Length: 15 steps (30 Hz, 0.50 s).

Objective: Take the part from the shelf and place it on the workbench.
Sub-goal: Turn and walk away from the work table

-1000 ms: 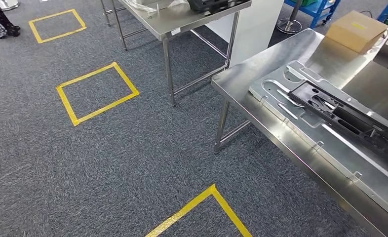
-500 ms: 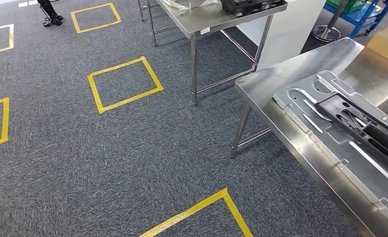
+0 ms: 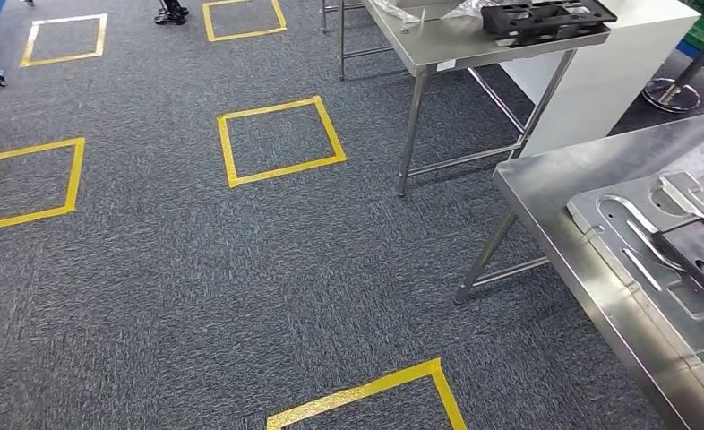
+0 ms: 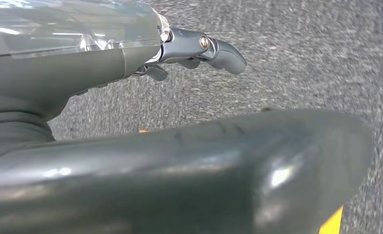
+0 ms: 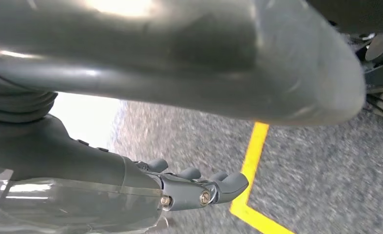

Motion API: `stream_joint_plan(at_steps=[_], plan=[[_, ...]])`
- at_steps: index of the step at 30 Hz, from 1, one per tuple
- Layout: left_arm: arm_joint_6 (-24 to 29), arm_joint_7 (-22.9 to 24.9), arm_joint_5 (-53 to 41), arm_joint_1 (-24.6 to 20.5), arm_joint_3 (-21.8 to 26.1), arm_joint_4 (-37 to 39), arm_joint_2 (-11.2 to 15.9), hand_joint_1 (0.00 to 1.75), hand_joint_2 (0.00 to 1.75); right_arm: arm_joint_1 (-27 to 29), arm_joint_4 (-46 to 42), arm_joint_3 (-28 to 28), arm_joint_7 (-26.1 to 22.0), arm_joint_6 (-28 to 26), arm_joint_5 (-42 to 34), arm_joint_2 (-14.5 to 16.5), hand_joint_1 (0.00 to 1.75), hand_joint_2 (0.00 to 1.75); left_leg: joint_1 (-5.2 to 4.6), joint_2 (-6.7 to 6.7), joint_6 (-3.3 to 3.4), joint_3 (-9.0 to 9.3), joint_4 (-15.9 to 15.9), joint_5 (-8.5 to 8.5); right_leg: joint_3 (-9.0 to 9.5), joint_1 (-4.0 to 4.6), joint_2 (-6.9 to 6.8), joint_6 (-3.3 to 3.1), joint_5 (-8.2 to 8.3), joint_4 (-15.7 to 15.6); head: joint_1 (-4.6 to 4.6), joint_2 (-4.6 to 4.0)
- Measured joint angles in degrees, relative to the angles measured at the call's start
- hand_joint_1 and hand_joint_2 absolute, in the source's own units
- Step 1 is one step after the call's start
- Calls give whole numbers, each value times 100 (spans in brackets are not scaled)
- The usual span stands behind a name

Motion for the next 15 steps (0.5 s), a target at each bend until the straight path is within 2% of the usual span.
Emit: stream_joint_plan(at_steps=[1,2,3,4,5,7,9,10,11,12,13,15], plan=[[-1,1,7,-5,1,-1,3,0,0,1,5,11,3,-8,20,1,0,0,-5,-60,-27,-20,30,-11,104,-6,110,-15,123,-291,0,0],[-5,-3,22,-8,1,-1,8,0,0,-3,9,27,8,-20,45,7,0,0,-7,-111,-55,-51,54,-18,154,-8,192,-33,170,-452,0,0],[-8,-7,40,-8,3,-1,15,0,0,-13,12,49,15,-39,75,15,0,0,-8,-163,-89,-79,68,-17,161,2,206,-57,161,-501,0,0],[-8,-9,64,-4,5,-1,22,0,0,-25,11,74,21,-63,108,26,0,0,1,-221,-126,-101,66,-12,161,5,144,-89,164,-514,0,0],[0,-6,88,3,8,0,31,0,0,-36,10,100,26,-86,141,43,0,0,11,-214,-154,-117,90,-21,176,5,73,-125,175,-536,0,0],[34,4,123,3,14,0,42,0,0,-41,9,144,21,-117,198,68,0,0,13,14,-209,-239,370,-196,206,-2,-78,-204,194,-582,-1,0],[86,7,156,-15,20,-1,45,0,0,-37,9,182,7,-134,250,76,0,0,32,306,-255,-563,1069,-577,216,11,-235,-256,187,-599,-2,0],[116,0,178,-21,27,-1,45,0,0,-40,10,203,2,-139,276,76,0,0,53,361,-279,-739,1433,-734,215,20,-317,-266,180,-598,-2,0],[150,-15,203,-23,36,-2,44,0,0,-48,10,226,0,-142,304,77,0,0,73,387,-299,-848,1663,-798,216,26,-393,-265,175,-597,-1,0],[185,-38,228,-22,48,-2,44,0,0,-65,10,248,2,-140,332,79,0,0,89,408,-315,-848,1674,-748,219,28,-466,-258,167,-597,-1,0],[215,-64,256,-19,61,-2,43,0,0,-88,9,269,8,-131,359,84,0,0,101,447,-324,-724,1449,-600,231,28,-535,-247,159,-596,-1,0],[263,-115,300,-27,95,-2,43,0,0,-135,8,302,33,-107,404,104,0,0,94,664,-307,-284,635,-265,269,36,-663,-204,132,-593,-1,0]])
